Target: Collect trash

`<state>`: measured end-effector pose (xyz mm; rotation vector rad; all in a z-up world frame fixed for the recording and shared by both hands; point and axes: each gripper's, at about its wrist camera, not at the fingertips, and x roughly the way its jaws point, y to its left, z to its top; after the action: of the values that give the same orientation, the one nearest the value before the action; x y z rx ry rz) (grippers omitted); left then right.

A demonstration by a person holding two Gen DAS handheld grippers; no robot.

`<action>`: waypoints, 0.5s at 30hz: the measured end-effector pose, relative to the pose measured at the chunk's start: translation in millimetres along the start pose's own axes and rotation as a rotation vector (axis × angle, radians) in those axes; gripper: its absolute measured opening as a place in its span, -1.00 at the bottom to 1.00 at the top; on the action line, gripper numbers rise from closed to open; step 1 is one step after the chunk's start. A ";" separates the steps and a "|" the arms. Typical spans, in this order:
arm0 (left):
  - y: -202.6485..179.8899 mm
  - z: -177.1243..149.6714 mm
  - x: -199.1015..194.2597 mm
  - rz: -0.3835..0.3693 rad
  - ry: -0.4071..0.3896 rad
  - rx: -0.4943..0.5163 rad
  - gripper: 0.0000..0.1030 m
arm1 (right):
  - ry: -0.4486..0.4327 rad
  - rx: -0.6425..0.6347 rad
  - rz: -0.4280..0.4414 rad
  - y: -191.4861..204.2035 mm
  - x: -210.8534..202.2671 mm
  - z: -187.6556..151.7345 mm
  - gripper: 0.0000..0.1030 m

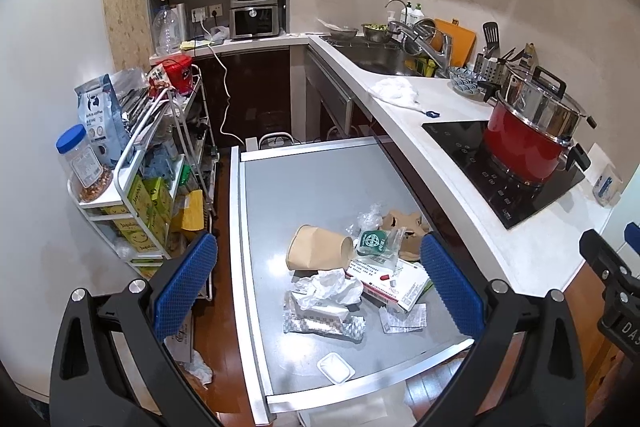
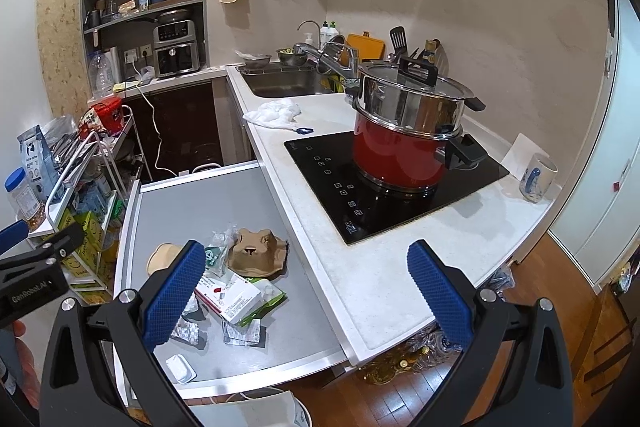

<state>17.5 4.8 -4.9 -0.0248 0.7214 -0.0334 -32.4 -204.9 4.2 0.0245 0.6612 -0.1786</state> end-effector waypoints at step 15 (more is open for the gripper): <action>15.2 -1.3 7.8 -0.077 -0.006 -0.031 0.97 | 0.025 0.005 -0.034 -3.1 9.9 -1.9 0.92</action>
<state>22.8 19.7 -11.6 -0.0824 0.7144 -0.0961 -26.5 -209.3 -3.2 0.0205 0.6860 -0.2126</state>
